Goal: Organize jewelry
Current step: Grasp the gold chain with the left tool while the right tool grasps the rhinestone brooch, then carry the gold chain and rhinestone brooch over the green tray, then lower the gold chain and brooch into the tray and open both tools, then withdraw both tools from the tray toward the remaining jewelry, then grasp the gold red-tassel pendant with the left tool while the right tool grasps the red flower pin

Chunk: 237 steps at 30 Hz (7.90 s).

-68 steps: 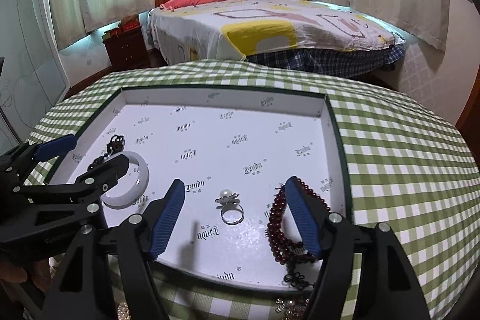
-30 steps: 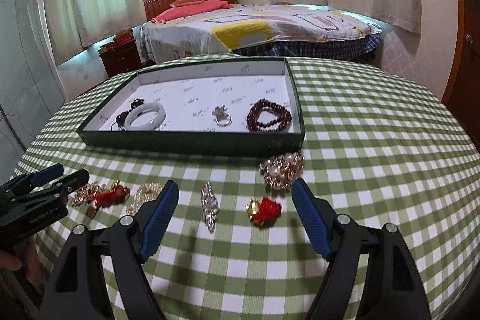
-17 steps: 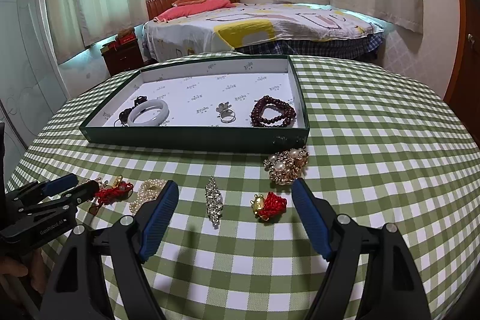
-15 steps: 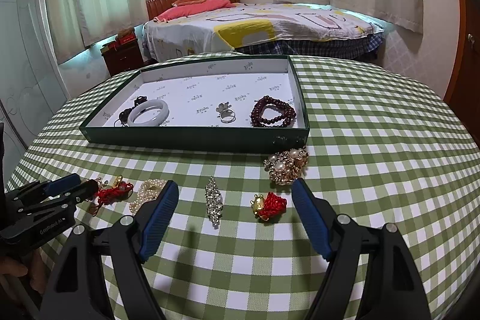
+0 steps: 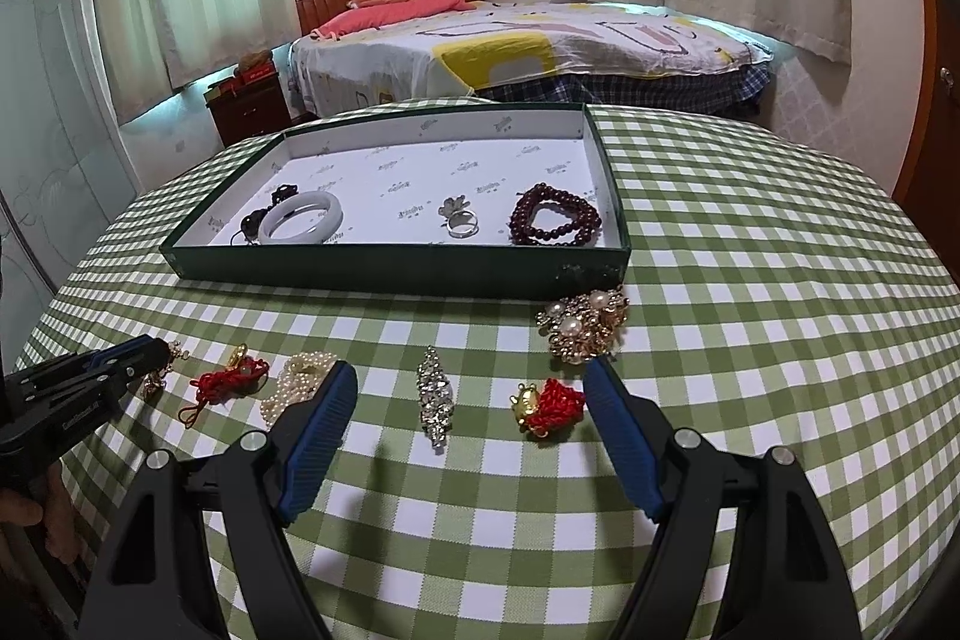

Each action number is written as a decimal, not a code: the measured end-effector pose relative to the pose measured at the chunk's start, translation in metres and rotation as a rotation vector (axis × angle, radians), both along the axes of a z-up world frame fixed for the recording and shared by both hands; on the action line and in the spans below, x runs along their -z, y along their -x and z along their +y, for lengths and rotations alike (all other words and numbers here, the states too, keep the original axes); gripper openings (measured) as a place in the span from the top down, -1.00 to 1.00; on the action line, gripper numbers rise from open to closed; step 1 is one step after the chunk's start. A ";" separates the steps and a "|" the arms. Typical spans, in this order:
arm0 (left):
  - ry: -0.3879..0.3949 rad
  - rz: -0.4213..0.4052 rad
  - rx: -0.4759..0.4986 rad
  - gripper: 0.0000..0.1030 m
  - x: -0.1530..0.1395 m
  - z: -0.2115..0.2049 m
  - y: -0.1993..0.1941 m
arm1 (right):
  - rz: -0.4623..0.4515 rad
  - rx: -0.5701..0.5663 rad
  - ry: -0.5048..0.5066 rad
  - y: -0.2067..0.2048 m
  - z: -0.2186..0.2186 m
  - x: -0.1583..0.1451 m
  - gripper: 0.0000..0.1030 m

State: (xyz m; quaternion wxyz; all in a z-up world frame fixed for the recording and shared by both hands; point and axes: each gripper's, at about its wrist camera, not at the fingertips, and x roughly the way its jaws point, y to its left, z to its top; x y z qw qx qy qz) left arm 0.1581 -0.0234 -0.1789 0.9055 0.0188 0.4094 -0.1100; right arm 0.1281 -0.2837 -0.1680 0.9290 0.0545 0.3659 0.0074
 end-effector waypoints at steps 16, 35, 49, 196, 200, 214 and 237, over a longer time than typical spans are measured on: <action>-0.028 -0.010 -0.020 0.66 0.002 0.001 -0.002 | 0.057 -0.049 -0.005 -0.010 0.011 0.006 -0.04; -0.012 -0.009 -0.039 0.70 -0.001 0.007 -0.003 | 0.097 -0.089 0.034 -0.011 0.016 0.016 0.72; 0.003 -0.056 -0.040 0.71 -0.017 0.007 0.003 | 0.031 -0.078 -0.006 -0.004 0.013 0.001 0.73; -0.013 -0.025 0.023 -0.46 -0.003 -0.053 0.019 | -0.042 0.081 0.038 0.022 -0.029 -0.002 -0.54; -0.019 -0.011 0.022 -0.40 -0.001 -0.057 0.016 | -0.049 0.080 0.029 0.024 -0.030 -0.002 -0.54; -0.031 0.004 0.056 0.49 0.001 -0.064 0.004 | -0.046 0.085 0.013 0.024 -0.032 -0.002 -0.54; 0.003 -0.011 -0.066 0.53 -0.006 -0.001 -0.006 | 0.080 0.049 0.014 -0.008 -0.025 0.016 -0.08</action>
